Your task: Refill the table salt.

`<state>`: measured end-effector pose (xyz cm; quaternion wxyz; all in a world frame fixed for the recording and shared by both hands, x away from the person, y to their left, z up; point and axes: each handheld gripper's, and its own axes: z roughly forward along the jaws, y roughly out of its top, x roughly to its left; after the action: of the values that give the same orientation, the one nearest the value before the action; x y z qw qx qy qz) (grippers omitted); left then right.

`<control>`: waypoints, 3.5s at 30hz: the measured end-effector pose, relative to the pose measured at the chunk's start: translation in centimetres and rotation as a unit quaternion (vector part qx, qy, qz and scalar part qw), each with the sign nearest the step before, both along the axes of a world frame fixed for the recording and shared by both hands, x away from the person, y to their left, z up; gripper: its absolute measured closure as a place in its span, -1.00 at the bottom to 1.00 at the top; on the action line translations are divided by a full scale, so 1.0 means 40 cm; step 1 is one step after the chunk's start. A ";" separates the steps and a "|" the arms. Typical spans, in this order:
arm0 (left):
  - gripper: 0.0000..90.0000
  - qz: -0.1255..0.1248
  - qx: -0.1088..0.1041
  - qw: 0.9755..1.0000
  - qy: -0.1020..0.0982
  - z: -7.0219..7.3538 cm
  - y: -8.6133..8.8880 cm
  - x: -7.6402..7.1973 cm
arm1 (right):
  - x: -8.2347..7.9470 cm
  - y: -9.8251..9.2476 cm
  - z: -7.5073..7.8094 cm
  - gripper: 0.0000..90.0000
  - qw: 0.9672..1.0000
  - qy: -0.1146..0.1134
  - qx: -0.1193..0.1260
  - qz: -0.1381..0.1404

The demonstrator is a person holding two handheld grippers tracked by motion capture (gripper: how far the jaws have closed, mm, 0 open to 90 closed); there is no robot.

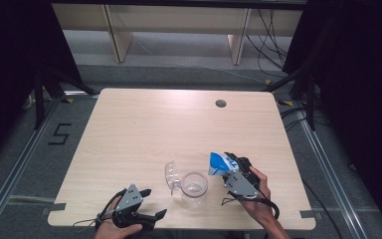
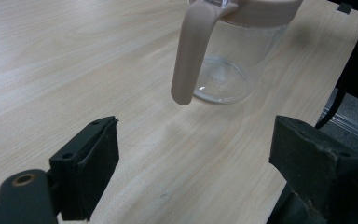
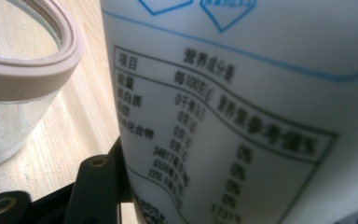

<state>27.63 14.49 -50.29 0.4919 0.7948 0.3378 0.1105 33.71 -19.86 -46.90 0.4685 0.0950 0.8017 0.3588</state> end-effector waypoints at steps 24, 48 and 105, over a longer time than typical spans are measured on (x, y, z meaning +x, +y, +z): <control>-0.67 0.000 0.004 1.000 0.001 0.000 0.000 0.001 | -0.010 0.024 -0.006 0.02 0.997 -0.045 -0.064 -0.012; -0.67 -0.004 0.010 1.000 -0.004 0.001 0.003 0.003 | -0.009 0.030 -0.006 0.02 0.993 -0.063 -0.094 -0.011; -0.67 -0.002 0.021 1.000 -0.002 0.000 0.005 0.004 | -0.020 0.052 -0.024 0.04 0.982 -0.108 -0.153 -0.010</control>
<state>27.77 14.69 -50.29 0.4761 0.8053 0.3329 0.1185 32.91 -17.77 -47.86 0.5650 -0.0088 0.7907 0.2357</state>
